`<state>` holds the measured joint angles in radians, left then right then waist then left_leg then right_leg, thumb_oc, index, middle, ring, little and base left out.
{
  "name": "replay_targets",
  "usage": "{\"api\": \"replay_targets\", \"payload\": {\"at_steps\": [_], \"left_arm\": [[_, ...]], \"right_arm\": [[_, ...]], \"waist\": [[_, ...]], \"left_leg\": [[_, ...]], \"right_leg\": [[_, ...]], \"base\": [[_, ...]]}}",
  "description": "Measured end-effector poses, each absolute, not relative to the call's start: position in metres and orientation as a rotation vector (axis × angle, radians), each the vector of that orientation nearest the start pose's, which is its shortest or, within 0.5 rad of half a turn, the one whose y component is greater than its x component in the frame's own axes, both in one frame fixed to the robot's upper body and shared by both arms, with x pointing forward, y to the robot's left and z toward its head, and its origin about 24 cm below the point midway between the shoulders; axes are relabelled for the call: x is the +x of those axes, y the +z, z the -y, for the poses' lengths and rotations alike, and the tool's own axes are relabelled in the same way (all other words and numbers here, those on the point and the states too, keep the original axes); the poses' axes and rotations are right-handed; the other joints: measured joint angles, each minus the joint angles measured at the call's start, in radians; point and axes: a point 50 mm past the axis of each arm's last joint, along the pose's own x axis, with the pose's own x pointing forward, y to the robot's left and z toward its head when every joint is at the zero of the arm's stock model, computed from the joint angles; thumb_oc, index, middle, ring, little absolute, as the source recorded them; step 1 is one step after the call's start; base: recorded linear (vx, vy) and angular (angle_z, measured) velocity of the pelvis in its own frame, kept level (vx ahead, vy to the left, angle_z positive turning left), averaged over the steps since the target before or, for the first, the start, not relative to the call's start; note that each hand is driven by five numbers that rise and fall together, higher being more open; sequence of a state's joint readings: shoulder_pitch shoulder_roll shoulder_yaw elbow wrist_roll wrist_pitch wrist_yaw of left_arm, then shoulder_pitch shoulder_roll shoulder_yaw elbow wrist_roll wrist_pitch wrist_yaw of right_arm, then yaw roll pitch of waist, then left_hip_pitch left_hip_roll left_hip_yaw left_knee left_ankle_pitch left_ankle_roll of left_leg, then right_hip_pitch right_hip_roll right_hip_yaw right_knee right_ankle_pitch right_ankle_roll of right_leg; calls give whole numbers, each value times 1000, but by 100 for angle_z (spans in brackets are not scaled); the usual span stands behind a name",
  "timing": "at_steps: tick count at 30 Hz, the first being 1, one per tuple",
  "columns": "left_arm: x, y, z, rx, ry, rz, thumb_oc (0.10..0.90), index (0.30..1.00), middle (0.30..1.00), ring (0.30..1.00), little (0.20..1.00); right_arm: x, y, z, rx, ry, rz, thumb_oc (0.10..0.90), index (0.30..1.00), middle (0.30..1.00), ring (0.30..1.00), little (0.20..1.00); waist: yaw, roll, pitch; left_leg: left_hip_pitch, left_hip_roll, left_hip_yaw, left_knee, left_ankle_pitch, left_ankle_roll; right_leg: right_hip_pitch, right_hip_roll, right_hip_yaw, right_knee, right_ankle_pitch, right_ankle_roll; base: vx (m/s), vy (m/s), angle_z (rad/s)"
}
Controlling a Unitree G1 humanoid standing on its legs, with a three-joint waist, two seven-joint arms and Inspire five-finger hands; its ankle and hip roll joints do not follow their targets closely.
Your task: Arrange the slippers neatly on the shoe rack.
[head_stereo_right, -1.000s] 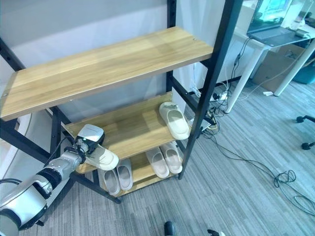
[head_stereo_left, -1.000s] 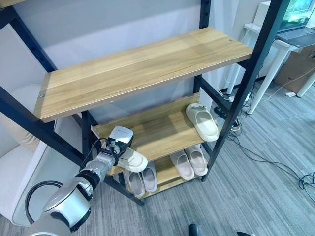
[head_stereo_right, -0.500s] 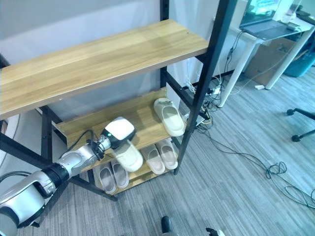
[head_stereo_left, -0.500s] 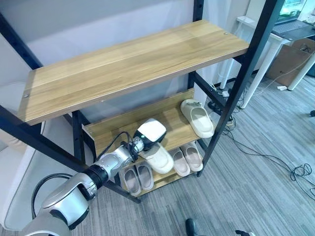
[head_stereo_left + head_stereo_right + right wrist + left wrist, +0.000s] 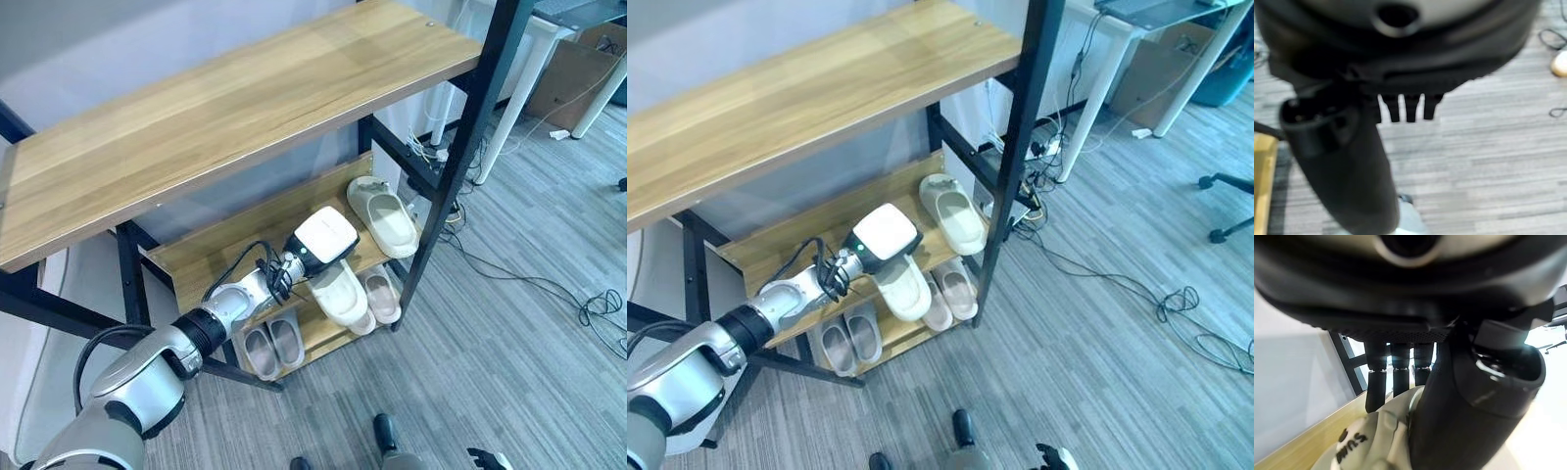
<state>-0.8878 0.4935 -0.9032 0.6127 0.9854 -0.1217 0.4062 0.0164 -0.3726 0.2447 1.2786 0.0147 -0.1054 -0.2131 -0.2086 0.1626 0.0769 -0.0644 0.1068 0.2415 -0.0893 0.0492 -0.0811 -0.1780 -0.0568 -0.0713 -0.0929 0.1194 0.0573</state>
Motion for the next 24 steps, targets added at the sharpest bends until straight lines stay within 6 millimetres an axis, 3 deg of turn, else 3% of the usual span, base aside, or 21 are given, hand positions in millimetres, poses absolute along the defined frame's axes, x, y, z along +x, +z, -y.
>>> {"api": "replay_targets", "payload": {"at_steps": [4,9,13,16,24], "left_arm": [[375,138,-93,1915,-292,835,400,300,300,300,300],[379,157,-87,1927,-240,886,400,300,300,300,300],[383,165,-80,1945,-230,915,400,300,300,300,300],[388,170,-83,1962,-189,903,400,300,300,300,300],[396,170,-95,1997,-143,863,400,300,300,300,300]], "right_arm": [[102,-140,287,-587,-216,-1095,800,900,900,900,900],[107,-139,286,-597,-225,-1074,800,900,900,900,900],[110,-139,284,-615,-208,-1068,800,900,900,900,900],[124,-136,280,-627,-190,-1026,800,900,900,900,900],[138,-131,276,-642,-192,-954,800,900,900,900,900]], "waist": [[-6,-19,15],[-14,-35,43],[-15,-33,50],[-25,-30,51],[-27,-27,51]], "left_leg": [[-59,-2,37,0,5,2],[-68,1,44,0,5,2],[-74,0,43,0,5,2],[-94,0,41,0,5,2],[-104,-1,45,0,5,2]], "right_leg": [[-79,3,38,1,25,-2],[-94,7,48,1,25,-2],[-99,6,47,1,23,0],[-119,6,46,1,26,-3],[-132,6,49,1,26,-3]], "base": [[0,-28,-24],[37,-13,-9],[18,-5,0],[0,0,0],[0,0,0]]}}
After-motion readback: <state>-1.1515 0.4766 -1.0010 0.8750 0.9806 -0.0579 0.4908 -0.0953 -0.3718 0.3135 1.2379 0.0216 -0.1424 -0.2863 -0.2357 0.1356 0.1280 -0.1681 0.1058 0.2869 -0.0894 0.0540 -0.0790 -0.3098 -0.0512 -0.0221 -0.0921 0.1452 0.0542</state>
